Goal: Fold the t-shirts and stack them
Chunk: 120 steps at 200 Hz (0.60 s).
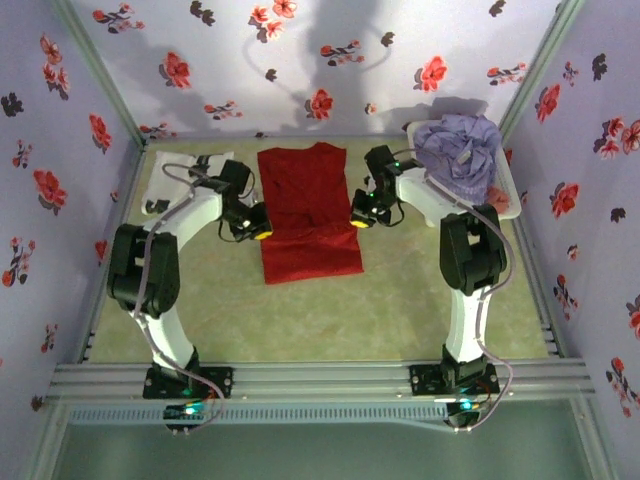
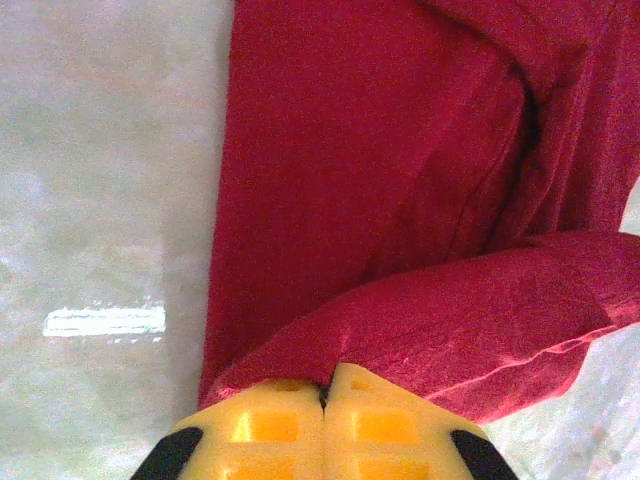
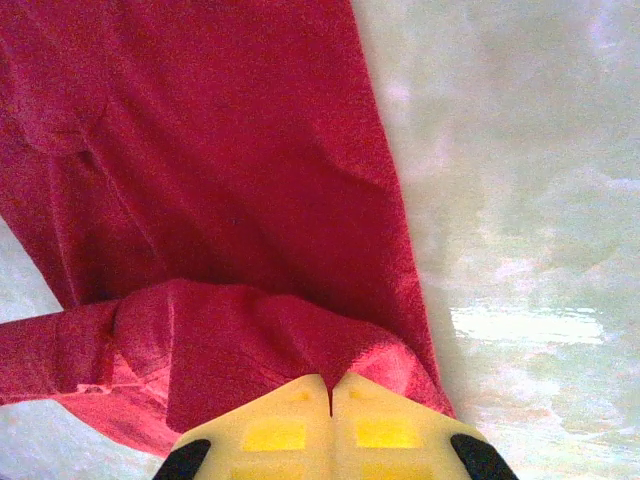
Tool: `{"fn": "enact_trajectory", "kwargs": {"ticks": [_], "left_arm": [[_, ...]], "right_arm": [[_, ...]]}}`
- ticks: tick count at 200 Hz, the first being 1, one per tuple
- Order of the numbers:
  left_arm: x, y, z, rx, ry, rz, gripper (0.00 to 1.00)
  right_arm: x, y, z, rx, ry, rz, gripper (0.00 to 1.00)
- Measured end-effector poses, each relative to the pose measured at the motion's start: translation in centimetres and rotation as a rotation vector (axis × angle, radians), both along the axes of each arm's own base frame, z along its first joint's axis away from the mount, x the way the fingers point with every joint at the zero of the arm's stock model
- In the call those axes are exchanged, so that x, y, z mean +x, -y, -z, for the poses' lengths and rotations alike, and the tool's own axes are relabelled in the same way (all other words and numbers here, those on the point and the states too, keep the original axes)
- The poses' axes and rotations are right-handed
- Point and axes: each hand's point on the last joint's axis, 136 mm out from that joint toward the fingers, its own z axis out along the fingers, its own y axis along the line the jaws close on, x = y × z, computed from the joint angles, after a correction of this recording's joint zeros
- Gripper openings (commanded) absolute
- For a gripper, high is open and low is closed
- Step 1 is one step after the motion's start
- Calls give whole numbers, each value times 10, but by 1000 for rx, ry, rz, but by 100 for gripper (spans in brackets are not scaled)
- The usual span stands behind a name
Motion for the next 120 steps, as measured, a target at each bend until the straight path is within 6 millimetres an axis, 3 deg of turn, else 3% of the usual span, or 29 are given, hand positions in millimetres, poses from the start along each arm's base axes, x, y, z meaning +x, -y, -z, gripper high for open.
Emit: {"fn": "enact_trajectory", "kwargs": {"ticks": [64, 74, 79, 84, 95, 120], "left_arm": [[24, 2, 6, -14, 4, 19, 0], [26, 1, 8, -16, 1, 18, 0], [28, 0, 10, -16, -3, 17, 7], [29, -1, 11, -16, -4, 15, 23], [32, -4, 16, -19, -12, 10, 29], [36, -14, 20, -18, -17, -10, 50]], "right_arm": [[11, 6, 3, 6, -3, 23, 0], [16, 7, 6, 10, -8, 28, 15], [19, 7, 8, 11, -9, 27, 23], [21, 7, 10, 13, -12, 27, 30], [26, 8, 14, 11, -7, 15, 40], [32, 10, 9, 6, 5, 2, 46]]}}
